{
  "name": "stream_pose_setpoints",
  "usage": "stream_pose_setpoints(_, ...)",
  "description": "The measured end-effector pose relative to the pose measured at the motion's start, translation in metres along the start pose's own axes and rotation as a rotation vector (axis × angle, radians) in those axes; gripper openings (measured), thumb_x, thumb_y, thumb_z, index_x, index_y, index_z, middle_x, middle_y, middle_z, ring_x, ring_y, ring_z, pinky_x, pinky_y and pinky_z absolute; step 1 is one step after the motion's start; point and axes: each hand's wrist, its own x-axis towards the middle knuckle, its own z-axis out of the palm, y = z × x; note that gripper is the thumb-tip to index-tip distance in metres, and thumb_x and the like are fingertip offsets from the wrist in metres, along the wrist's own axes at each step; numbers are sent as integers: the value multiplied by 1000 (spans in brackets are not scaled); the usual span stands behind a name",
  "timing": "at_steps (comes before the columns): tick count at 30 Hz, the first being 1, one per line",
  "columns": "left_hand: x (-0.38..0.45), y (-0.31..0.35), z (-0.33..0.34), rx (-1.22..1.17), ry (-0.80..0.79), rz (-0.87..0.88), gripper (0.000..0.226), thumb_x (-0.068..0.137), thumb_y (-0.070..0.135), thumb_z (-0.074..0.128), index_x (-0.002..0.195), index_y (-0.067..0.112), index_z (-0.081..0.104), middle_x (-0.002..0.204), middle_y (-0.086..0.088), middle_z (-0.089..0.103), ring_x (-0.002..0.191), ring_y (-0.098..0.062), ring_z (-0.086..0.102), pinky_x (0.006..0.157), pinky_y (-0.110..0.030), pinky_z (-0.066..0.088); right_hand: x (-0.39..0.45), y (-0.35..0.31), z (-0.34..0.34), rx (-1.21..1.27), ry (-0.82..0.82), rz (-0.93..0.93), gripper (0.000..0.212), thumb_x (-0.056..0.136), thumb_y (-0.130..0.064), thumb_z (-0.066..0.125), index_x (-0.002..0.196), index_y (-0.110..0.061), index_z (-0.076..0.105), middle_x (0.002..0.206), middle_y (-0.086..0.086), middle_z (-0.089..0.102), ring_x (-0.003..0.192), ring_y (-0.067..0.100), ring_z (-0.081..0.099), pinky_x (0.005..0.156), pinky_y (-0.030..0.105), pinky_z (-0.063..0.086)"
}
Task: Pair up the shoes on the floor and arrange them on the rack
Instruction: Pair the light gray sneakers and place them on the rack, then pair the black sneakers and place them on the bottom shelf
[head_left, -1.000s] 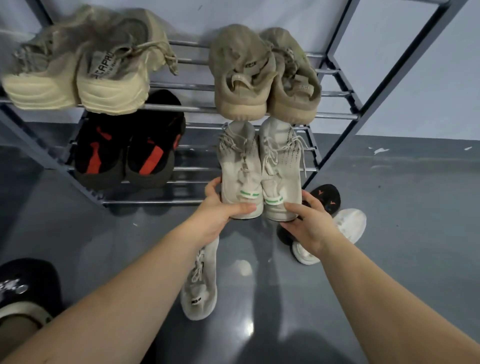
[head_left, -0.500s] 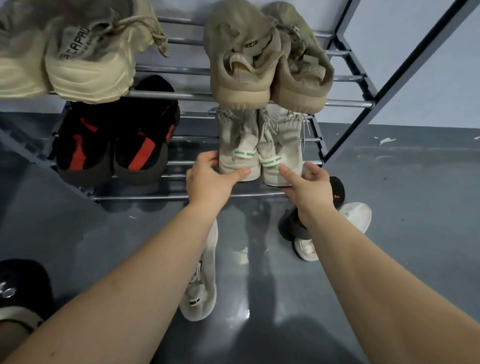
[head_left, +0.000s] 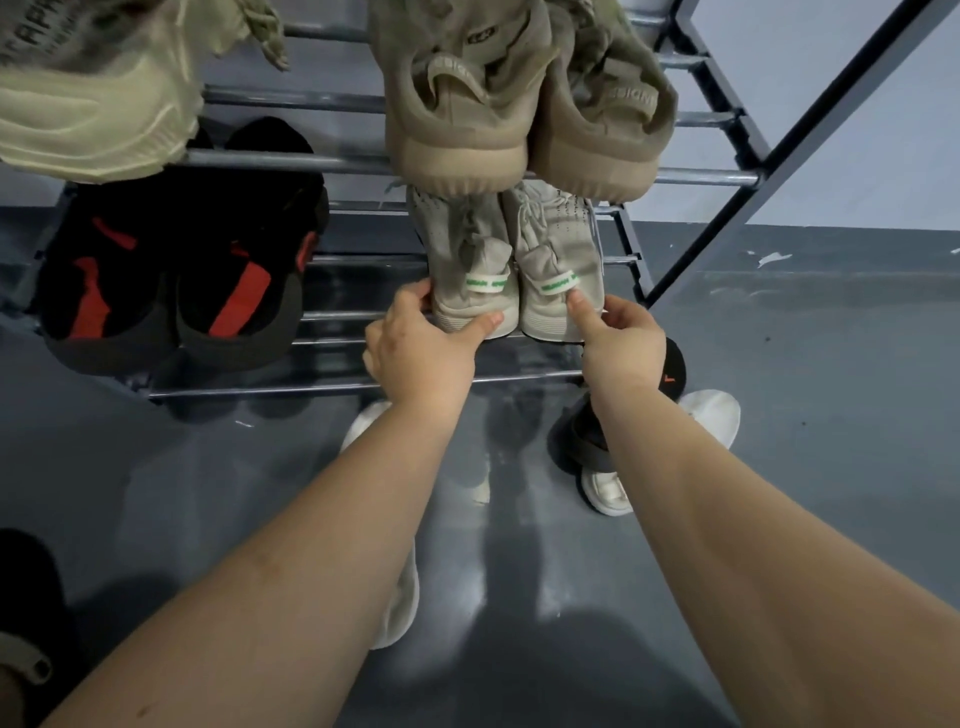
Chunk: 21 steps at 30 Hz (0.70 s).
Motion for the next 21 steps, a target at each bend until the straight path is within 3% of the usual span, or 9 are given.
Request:
stream_pose_setpoints(3, 0, 1, -4, 27, -16, 7, 70, 67, 54, 75, 127, 28, 51, 124, 9, 60, 124, -20, 41, 104, -36, 29, -2, -4, 1, -64, 1, 9, 50, 85, -46, 64, 125, -17, 58, 100, -7, 60, 88, 14, 58, 81, 31, 49)
stream_pose_setpoints(7, -5, -1, -11, 114, -95, 68, 73, 75, 52, 69, 138, 27, 42, 133, 4, 54, 129, -22, 35, 108, -36, 25, -11, -1, -1, -113, -28, -56, 36, 90, -45, 58, 113, -19, 64, 87, -14, 61, 86, 14, 58, 74, 28, 44)
stream_pose_setpoints(10, -21, -10, -14, 264, -58, 188, 78, 79, 49, 66, 145, 21, 33, 144, -4, 40, 134, -26, 30, 109, -36, 22, -23, 4, -7, -106, -83, -85, 51, 89, -44, 59, 133, -18, 54, 121, -10, 62, 103, 9, 57, 82, 23, 41)
stream_pose_setpoints(13, -44, -20, -14, 261, 23, 327, 63, 79, 36, 70, 133, 14, 47, 132, -11, 46, 123, -31, 41, 102, -38, 29, -36, 15, -19, -157, -176, -109, 66, 90, -38, 61, 146, -18, 34, 146, -1, 43, 129, 14, 45, 95, 19, 32)
stream_pose_setpoints(16, -70, -35, -11, 396, -119, 477, 50, 80, 34, 69, 124, 13, 56, 122, -11, 52, 114, -32, 49, 97, -38, 33, -46, 38, -45, -427, -249, -133, 73, 88, -40, 61, 150, -20, 26, 152, 4, 31, 137, 21, 36, 108, 30, 30)
stream_pose_setpoints(18, -87, -46, -10, 492, -269, 539, 51, 82, 36, 66, 126, 15, 55, 128, -10, 49, 118, -31, 48, 99, -37, 32, -49, 56, -71, -711, -314, -129, 78, 89, -42, 59, 151, -20, 19, 156, 5, 22, 140, 25, 30, 111, 36, 29)
stream_pose_setpoints(21, -99, -59, -4, 696, -506, 522, 60, 89, 45, 52, 142, 21, 34, 153, -7, 20, 139, -24, 26, 112, -34, 18, -43, 73, -109, -1099, -391, -106, 80, 90, -45, 55, 152, -20, 11, 158, 9, 12, 141, 32, 24, 112, 41, 29)
